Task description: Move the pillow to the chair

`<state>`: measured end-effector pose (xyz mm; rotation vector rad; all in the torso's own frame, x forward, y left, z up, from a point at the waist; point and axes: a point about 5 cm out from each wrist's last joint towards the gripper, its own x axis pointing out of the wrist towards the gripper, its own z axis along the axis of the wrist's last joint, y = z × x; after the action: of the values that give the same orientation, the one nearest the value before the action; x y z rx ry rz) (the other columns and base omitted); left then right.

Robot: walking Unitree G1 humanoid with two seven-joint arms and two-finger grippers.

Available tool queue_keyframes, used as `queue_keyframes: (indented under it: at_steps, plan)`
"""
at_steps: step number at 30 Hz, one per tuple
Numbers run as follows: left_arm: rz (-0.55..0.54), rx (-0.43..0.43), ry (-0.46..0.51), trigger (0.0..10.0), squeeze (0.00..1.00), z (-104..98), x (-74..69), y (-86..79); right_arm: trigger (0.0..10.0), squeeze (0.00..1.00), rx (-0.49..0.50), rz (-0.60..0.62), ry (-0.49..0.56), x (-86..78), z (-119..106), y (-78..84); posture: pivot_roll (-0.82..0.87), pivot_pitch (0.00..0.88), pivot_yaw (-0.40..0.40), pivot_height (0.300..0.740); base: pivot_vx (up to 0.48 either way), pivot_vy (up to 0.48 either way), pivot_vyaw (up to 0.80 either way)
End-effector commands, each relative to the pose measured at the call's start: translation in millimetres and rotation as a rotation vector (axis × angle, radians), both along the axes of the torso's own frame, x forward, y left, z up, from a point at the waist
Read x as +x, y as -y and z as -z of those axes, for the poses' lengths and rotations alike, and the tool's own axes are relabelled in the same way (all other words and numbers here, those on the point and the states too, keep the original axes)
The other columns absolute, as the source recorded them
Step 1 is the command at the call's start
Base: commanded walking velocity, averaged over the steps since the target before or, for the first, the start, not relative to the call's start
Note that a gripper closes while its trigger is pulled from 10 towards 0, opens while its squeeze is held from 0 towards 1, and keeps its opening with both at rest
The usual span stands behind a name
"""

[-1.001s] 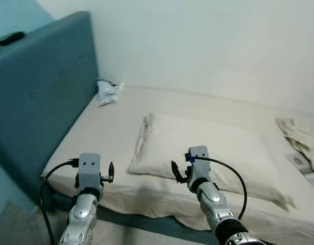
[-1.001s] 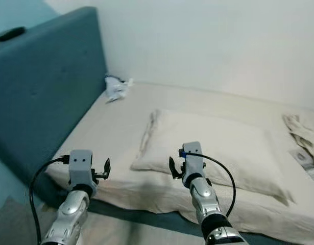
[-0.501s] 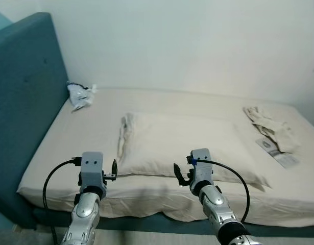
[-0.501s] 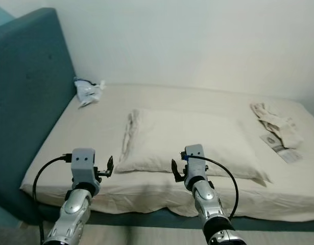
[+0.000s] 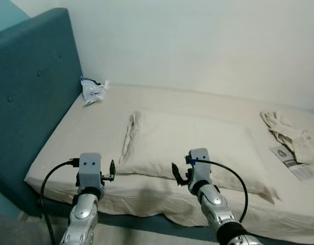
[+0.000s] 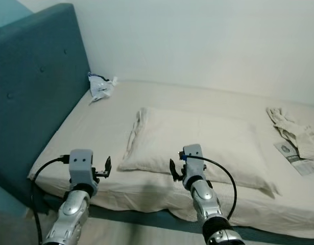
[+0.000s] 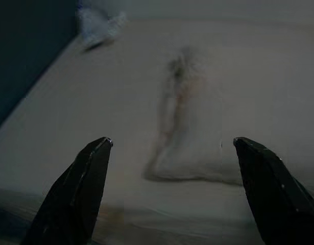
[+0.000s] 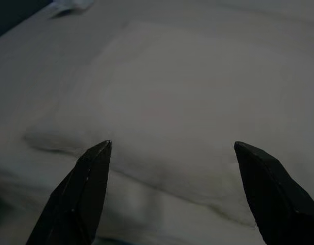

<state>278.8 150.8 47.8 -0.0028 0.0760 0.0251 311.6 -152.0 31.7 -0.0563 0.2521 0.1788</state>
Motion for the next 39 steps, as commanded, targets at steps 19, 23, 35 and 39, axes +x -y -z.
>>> queue_keyframes:
  at_steps: [19,23,35,39]
  plan:
    - [-0.015,0.021,-0.014,10.0,0.00,-1,13.8,-6.9,10.0,0.00,0.040,-0.086,0.122,31.6,-43,-15.4,0.04,0.000,-0.065,0.740,0.000,0.000,0.00]
    - [-0.041,0.044,-0.013,10.0,0.00,-1,13.8,-11.6,10.0,0.00,0.041,-0.103,0.109,29.7,-40,-18.0,0.04,0.000,-0.065,0.740,0.000,0.000,0.00]
    - [-0.283,0.231,-0.032,10.0,0.00,-31,47.8,-71.9,10.0,0.00,0.024,-0.111,0.159,38.2,-52,-25.9,0.06,0.000,-0.068,0.740,0.000,0.000,0.00]
    - [-0.282,0.124,0.089,10.0,0.00,-49,53.8,-74.8,10.0,0.00,0.104,-0.073,0.314,49.2,-82,-27.3,0.05,0.000,-0.057,0.740,0.000,0.000,0.00]
